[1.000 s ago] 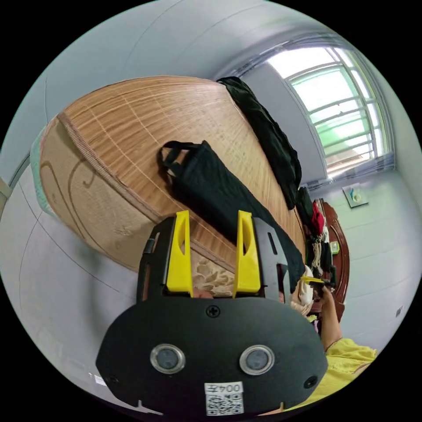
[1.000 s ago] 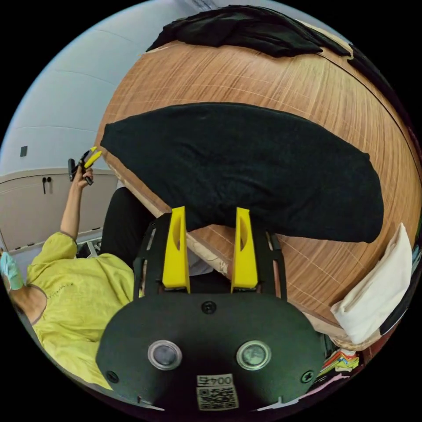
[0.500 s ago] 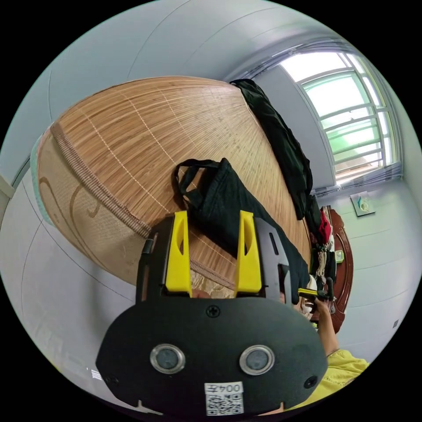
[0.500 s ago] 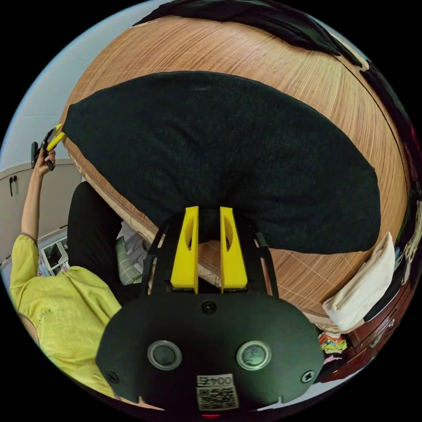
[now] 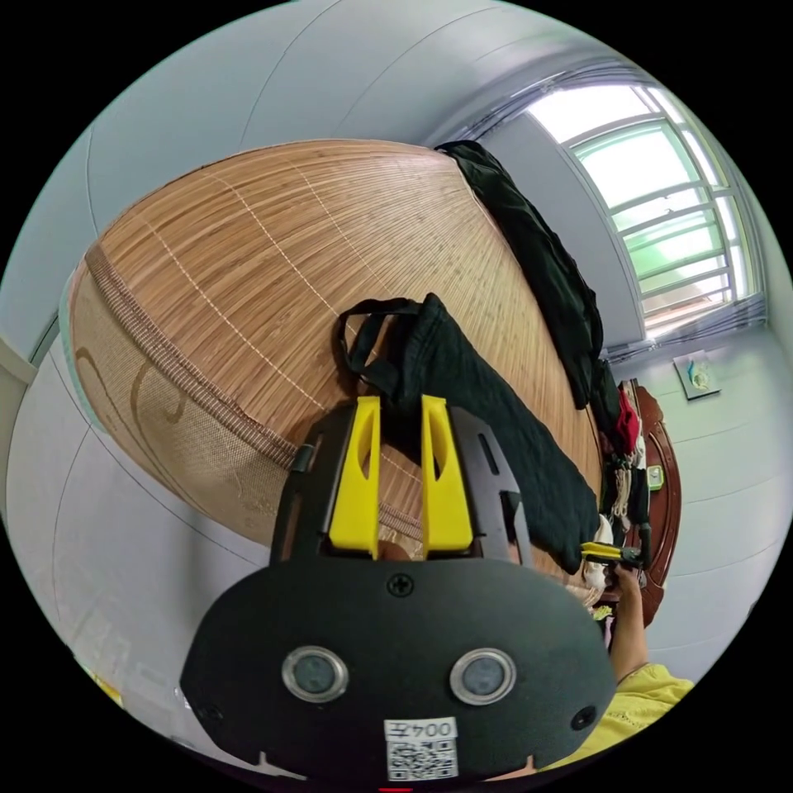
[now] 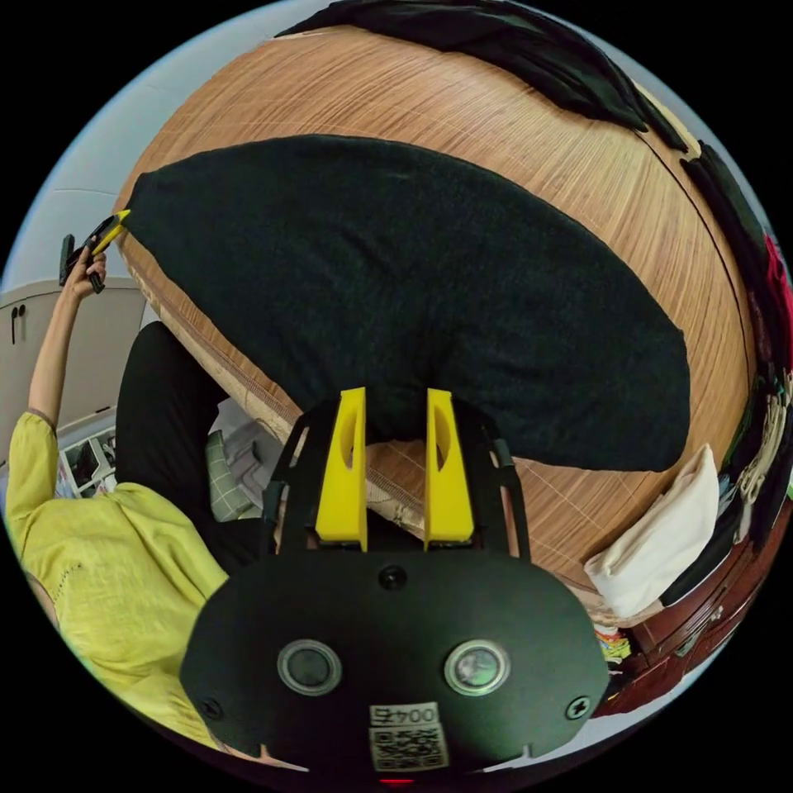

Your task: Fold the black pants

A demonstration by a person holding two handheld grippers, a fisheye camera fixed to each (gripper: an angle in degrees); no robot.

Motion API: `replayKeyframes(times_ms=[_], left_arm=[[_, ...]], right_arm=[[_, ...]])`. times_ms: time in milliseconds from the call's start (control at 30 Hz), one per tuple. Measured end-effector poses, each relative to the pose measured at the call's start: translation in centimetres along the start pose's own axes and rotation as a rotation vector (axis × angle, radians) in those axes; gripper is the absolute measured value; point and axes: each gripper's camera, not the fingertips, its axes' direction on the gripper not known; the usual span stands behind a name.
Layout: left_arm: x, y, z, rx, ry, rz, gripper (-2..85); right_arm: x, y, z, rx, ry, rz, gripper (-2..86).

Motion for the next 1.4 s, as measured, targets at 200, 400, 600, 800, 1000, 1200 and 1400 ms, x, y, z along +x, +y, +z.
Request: replayKeyframes(times_ms=[200,400,600,800,1000,1200,1400], left_arm=[[0.4,-0.7,-1.2,0.049,0.032,0.019,5.4],[2.7,-1.2,-3.7,0.113,0.085,0.079,4.1],[7.5,-1.8,-7.3,0.154,0.128,0.196,3.1],[15.4,-1.4,-11.2,0.188,0.134,0.343,2.7],[22.8,-0.4,-14.3,0.195,0.095,0.429,2.4],[28.4,0.8,-15.7,0.192,0.101,0.456,2.6],[33.5,2.1,-16.8,0.181,0.084,0.552,4.5]], right_arm=[[-3.0,0.2,2.5,-0.042,0.099,-0.057,11.3],[-3.7,3.0,3.0,-0.022,0.072,-0.006,11.7],[-5.9,8.6,1.7,0.152,0.023,0.019,22.3],[-14.7,11.1,-0.3,0.480,-0.012,-0.100,22.2],[-27.1,9.4,-2.1,0.753,-0.015,-0.248,23.7],[-36.5,6.0,-1.8,0.784,0.028,-0.320,24.1],[-38.4,4.7,-1.0,0.772,0.141,-0.257,10.9]])
